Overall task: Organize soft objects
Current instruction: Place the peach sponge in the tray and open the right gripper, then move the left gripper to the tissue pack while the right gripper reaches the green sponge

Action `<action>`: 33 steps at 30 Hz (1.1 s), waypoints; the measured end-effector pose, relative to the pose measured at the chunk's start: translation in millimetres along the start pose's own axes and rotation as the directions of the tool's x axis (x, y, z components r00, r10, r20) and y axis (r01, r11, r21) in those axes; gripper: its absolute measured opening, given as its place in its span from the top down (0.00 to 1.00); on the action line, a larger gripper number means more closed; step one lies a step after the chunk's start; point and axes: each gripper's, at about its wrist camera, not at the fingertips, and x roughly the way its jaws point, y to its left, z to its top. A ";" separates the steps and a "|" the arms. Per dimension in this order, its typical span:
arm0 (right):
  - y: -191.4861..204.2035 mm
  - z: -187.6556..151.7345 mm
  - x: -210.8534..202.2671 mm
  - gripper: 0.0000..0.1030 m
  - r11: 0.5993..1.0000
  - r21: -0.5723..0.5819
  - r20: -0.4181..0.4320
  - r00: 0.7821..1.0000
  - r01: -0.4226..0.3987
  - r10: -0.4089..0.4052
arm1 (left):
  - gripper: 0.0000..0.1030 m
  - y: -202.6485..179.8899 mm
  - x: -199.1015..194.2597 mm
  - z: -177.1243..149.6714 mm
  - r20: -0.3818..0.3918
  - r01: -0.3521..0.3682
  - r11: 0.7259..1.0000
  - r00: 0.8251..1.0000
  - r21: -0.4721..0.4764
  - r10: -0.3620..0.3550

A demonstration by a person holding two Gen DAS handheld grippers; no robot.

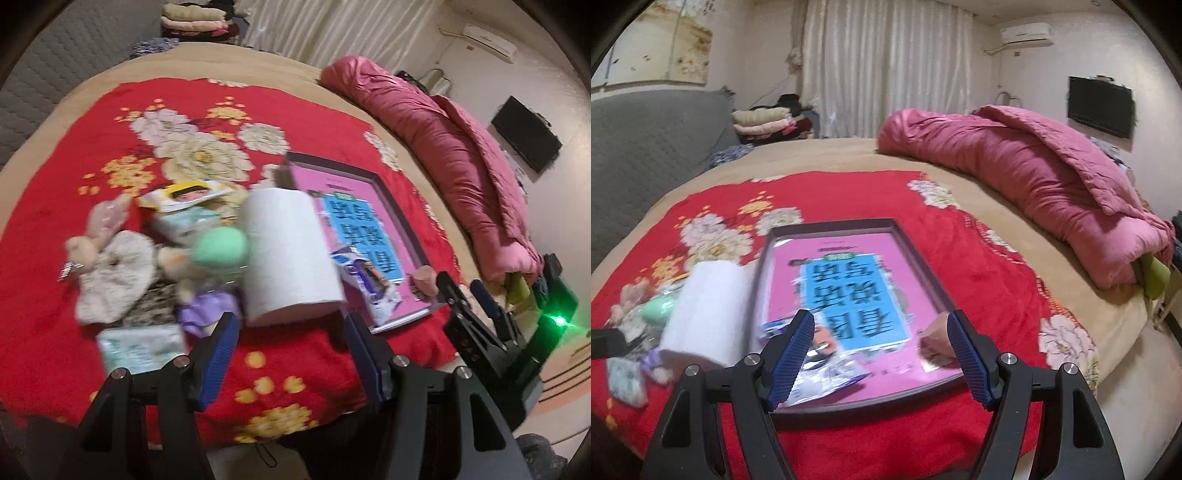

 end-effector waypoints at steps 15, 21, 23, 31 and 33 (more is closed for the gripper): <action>76.6 11.6 -58.4 0.27 0.974 -0.117 0.026 0.980 -0.194 0.199 | 0.42 37.4 -23.4 -5.9 0.047 -0.101 0.994 0.994 -0.043 0.103; 94.9 16.6 -77.8 0.27 0.957 -0.150 0.035 0.966 -0.248 0.256 | 0.42 55.1 -32.3 -5.2 0.077 -0.147 0.988 0.986 -0.057 0.151; 102.6 21.3 -84.4 0.27 0.949 -0.166 0.046 0.959 -0.267 0.278 | 0.42 66.8 -37.5 -4.1 0.094 -0.174 0.982 0.979 -0.074 0.181; 136.4 71.7 -102.9 0.27 0.918 -0.171 0.127 0.916 -0.358 0.381 | 0.42 121.1 -47.4 -2.1 0.106 -0.233 0.957 0.962 -0.175 0.253; 144.9 87.2 -105.2 0.27 0.908 -0.164 0.138 0.903 -0.385 0.408 | 0.42 128.1 -48.1 -3.4 0.103 -0.236 0.953 0.961 -0.189 0.258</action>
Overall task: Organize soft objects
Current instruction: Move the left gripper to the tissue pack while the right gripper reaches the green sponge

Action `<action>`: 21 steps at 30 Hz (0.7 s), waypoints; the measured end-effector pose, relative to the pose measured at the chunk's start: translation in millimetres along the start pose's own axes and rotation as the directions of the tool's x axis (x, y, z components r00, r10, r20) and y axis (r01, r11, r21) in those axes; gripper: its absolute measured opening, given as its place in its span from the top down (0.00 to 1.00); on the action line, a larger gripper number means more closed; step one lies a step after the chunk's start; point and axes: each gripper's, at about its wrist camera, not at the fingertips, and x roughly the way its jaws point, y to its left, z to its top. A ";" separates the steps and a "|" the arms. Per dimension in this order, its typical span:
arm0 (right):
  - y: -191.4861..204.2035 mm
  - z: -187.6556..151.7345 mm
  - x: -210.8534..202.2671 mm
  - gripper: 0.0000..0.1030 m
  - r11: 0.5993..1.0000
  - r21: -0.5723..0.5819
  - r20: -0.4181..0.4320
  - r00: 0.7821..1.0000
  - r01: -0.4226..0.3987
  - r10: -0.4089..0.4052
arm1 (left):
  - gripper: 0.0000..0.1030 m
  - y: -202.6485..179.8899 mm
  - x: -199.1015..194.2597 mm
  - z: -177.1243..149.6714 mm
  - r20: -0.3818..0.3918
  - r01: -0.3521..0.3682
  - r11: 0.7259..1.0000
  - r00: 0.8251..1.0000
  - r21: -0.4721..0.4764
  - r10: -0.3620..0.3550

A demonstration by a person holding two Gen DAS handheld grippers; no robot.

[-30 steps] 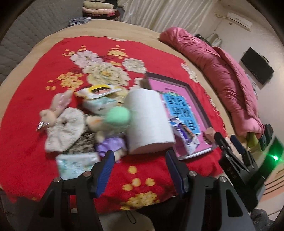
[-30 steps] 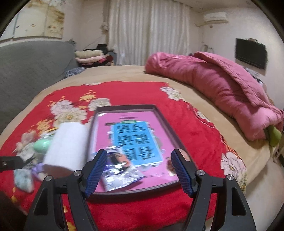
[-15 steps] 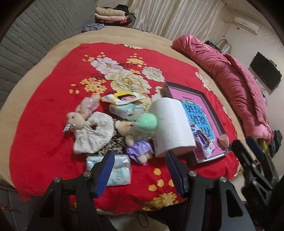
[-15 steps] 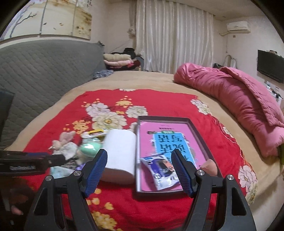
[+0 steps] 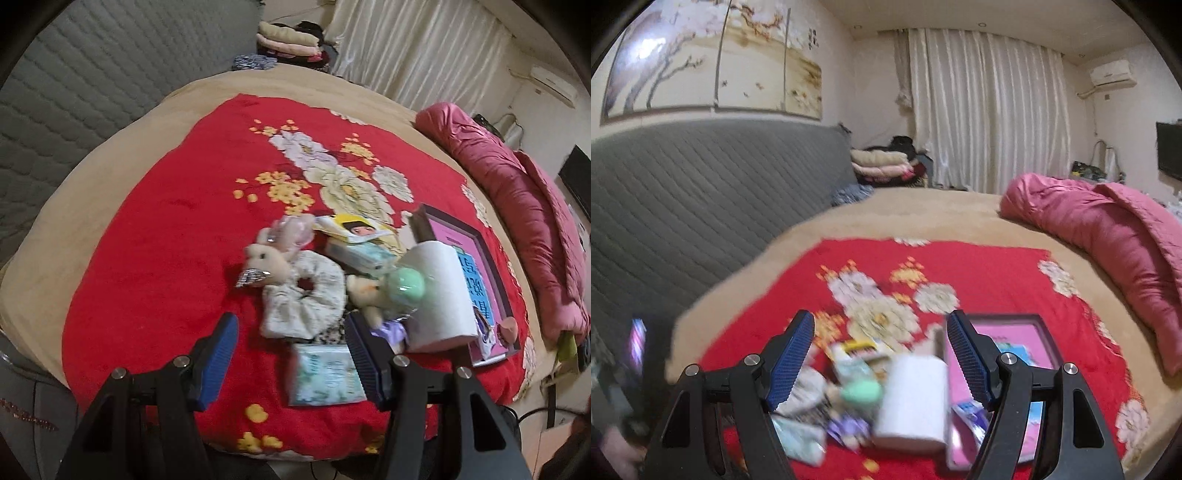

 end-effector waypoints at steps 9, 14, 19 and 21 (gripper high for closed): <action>8.6 14.2 38.3 0.27 0.996 0.036 -0.090 0.992 -0.081 0.083 | 0.42 3.8 16.5 -10.4 -0.055 0.038 0.999 0.998 0.000 -0.038; 15.0 -20.5 57.5 0.27 0.997 0.000 -0.188 0.979 -0.082 0.081 | 0.42 2.2 27.6 -22.0 -0.098 0.069 0.998 0.993 0.008 -0.068; 19.7 -53.6 67.6 0.26 0.994 -0.070 -0.251 0.966 -0.082 0.062 | 0.42 0.9 37.8 -31.0 -0.137 0.085 0.996 0.987 0.002 -0.083; 18.3 -64.5 72.1 0.27 0.993 -0.090 -0.276 0.960 -0.078 0.050 | 0.42 -0.1 43.2 -34.8 -0.153 0.088 0.996 0.985 0.008 -0.085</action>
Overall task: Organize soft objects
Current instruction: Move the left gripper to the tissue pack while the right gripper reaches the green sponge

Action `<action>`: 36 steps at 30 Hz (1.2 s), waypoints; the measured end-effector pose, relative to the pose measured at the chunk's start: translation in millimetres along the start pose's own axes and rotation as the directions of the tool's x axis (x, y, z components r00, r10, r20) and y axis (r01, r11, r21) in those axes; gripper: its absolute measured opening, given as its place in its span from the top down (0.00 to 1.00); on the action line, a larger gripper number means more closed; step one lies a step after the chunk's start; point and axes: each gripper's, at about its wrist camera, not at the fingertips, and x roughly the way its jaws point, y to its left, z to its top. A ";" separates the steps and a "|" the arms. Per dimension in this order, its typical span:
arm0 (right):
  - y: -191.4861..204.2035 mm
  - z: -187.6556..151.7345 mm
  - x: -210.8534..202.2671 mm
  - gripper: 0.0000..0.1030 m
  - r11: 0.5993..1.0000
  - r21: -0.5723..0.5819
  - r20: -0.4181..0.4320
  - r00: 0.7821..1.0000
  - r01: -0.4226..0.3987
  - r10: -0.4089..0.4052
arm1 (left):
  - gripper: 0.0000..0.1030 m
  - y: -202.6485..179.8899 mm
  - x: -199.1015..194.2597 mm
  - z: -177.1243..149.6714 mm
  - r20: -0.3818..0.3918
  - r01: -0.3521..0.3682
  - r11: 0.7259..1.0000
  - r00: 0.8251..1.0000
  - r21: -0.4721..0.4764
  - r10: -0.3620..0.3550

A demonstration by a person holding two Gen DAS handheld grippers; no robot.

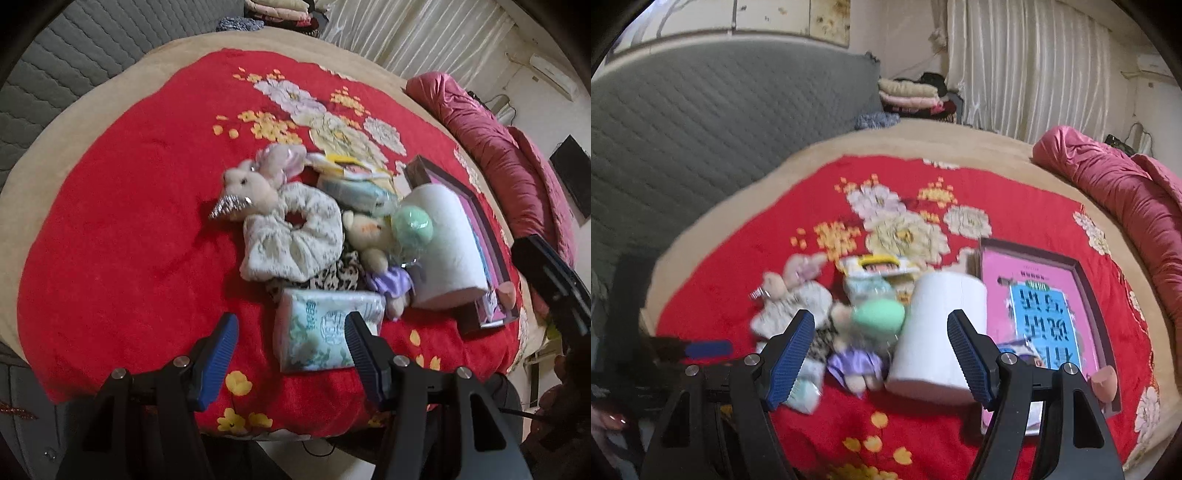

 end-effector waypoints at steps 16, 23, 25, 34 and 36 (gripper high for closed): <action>-8.0 -13.9 25.7 0.27 1.000 -0.003 -0.070 0.997 0.026 -0.026 | 0.42 11.9 33.2 -8.1 -0.098 0.137 0.987 0.985 -0.079 -0.144; 2.9 -9.3 44.6 0.27 0.997 -0.064 -0.087 0.996 0.031 -0.037 | 0.42 10.5 39.3 -8.0 -0.096 0.158 0.984 0.981 -0.084 -0.166; 6.4 -8.2 52.3 0.27 0.996 -0.085 -0.097 0.995 0.024 -0.032 | 0.42 9.1 41.3 -8.1 -0.092 0.167 0.983 0.981 -0.078 -0.174; 15.6 -9.9 88.3 0.27 0.980 -0.191 -0.154 0.984 0.053 -0.084 | 0.57 11.9 44.9 -5.5 -0.078 0.213 0.973 0.973 -0.085 -0.219; 19.1 -9.4 91.8 0.27 0.975 -0.215 -0.152 0.984 0.061 -0.095 | 0.60 13.8 45.4 -5.4 -0.075 0.237 0.967 0.967 -0.096 -0.245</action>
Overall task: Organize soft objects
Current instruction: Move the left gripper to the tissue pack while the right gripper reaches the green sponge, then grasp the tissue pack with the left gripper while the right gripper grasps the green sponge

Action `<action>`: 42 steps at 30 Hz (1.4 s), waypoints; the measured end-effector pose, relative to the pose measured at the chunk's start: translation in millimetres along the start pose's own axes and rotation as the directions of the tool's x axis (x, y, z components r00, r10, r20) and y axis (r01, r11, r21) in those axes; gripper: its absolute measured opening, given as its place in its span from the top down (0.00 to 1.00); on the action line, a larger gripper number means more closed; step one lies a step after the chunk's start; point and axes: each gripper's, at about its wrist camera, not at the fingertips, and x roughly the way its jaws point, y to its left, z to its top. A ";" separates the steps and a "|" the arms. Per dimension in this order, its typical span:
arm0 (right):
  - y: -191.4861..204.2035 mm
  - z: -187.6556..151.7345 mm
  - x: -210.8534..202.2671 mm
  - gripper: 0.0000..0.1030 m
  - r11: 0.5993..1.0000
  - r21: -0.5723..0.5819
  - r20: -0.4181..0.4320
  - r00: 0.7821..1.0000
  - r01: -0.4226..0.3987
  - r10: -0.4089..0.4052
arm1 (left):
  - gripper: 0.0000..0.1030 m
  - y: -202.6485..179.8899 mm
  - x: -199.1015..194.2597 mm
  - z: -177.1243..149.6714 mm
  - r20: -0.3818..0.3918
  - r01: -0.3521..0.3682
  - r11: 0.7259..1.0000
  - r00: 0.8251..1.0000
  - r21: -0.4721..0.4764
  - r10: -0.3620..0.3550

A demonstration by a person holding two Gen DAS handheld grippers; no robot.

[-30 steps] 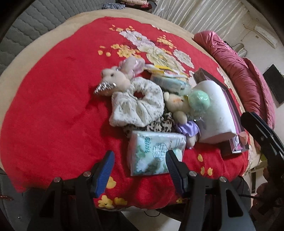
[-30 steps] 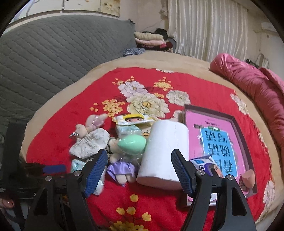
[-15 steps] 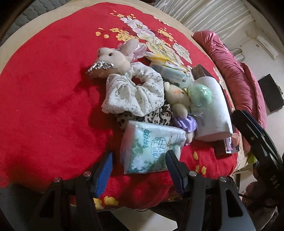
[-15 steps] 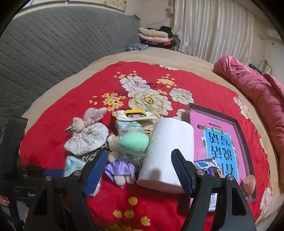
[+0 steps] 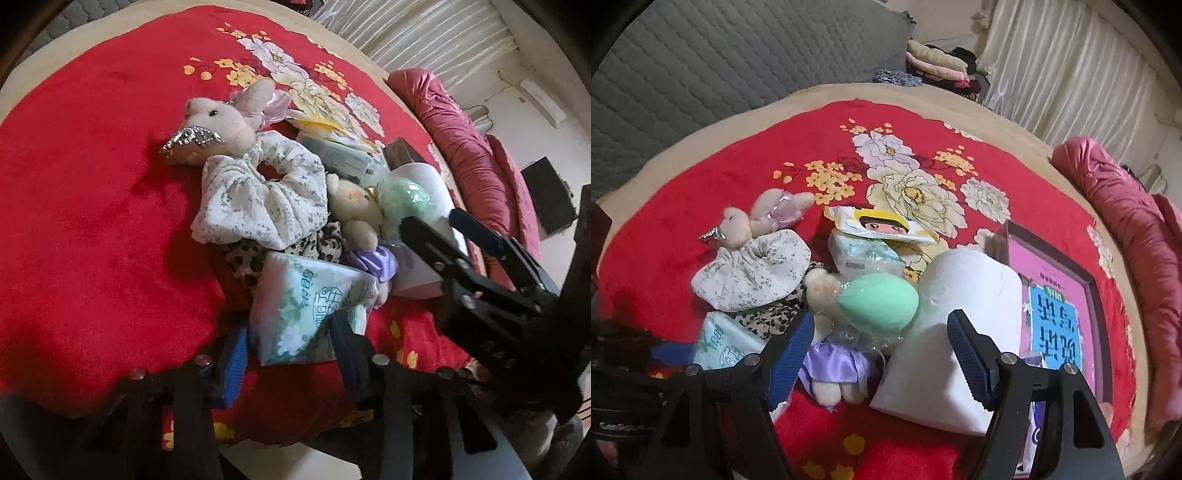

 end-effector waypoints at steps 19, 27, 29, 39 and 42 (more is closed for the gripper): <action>9.8 14.0 24.4 0.48 0.997 -0.059 -0.020 0.999 0.047 -0.048 | 0.73 10.2 0.8 -0.9 -0.002 0.086 0.995 0.996 -0.041 -0.086; -10.5 10.1 18.6 0.53 0.994 0.083 0.007 0.997 -0.073 0.072 | 0.73 11.1 0.9 -0.2 -0.002 0.086 0.996 0.996 -0.037 -0.086; -19.3 7.8 15.6 0.53 0.983 0.137 0.022 0.993 -0.120 0.119 | 0.73 10.1 0.8 0.2 0.000 0.084 0.996 0.996 -0.033 -0.084; -32.6 -3.8 -3.7 0.53 0.950 0.232 0.064 0.978 -0.209 0.200 | 0.74 4.9 0.7 2.2 0.011 0.080 0.997 0.997 -0.016 -0.080; -32.5 -6.8 -6.9 0.53 0.946 0.241 0.065 0.976 -0.217 0.208 | 0.74 2.6 -2.7 2.0 0.026 0.073 0.997 0.997 -0.006 -0.073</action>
